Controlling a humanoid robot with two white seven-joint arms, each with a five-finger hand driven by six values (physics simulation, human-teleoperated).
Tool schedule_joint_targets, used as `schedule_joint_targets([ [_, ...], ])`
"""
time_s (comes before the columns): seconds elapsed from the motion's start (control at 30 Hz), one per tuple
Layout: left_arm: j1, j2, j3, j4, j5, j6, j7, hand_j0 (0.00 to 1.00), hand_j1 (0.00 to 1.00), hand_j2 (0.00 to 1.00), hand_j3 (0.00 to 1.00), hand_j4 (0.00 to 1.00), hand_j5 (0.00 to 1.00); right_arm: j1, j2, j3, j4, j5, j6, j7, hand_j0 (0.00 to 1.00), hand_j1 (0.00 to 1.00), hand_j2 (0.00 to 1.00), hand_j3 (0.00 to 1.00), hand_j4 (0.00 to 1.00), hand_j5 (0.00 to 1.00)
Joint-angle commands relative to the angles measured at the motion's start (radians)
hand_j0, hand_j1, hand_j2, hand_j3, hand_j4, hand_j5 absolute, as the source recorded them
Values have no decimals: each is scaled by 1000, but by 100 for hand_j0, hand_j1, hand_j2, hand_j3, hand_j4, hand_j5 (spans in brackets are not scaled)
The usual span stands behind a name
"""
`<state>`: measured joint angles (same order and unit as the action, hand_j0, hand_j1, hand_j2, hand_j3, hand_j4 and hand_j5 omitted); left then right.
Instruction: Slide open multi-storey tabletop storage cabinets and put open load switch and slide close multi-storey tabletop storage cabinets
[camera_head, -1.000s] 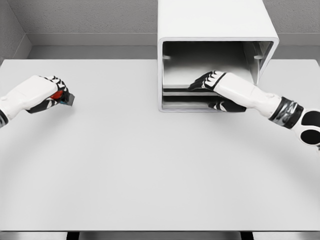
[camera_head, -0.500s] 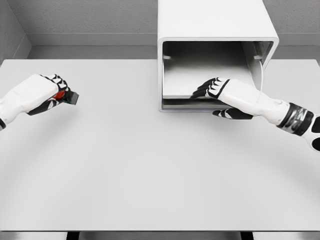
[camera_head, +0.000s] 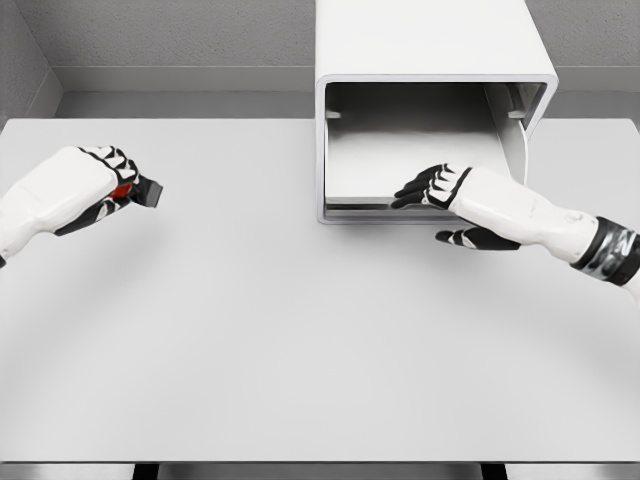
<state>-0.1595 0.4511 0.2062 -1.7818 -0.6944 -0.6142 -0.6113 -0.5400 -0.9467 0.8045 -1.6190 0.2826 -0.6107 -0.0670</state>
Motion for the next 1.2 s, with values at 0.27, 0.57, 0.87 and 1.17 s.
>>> schedule_joint_targets([
  [0.27, 5, 1, 4, -19, 70, 3, 0, 37, 37, 37, 37, 37, 37, 25, -47, -5, -71, -6, 0, -2, 81, 81, 81, 81, 81, 81],
  [0.57, -5, -3, -1, -19, 102, 3, 0, 37, 37, 37, 37, 37, 37, 117, -98, -87, -140, -6, 0, -1, 83, 83, 83, 83, 83, 83],
  [0.87, -18, -3, -4, -19, 131, 3, 0, 37, 37, 37, 37, 37, 37, 215, -123, -280, -148, -8, 0, -1, 75, 75, 75, 75, 75, 75],
  [1.17, -55, -20, -47, -21, 131, 3, 0, 37, 37, 37, 37, 37, 37, 336, -124, -344, -147, 12, 0, -2, 79, 79, 79, 79, 79, 79],
])
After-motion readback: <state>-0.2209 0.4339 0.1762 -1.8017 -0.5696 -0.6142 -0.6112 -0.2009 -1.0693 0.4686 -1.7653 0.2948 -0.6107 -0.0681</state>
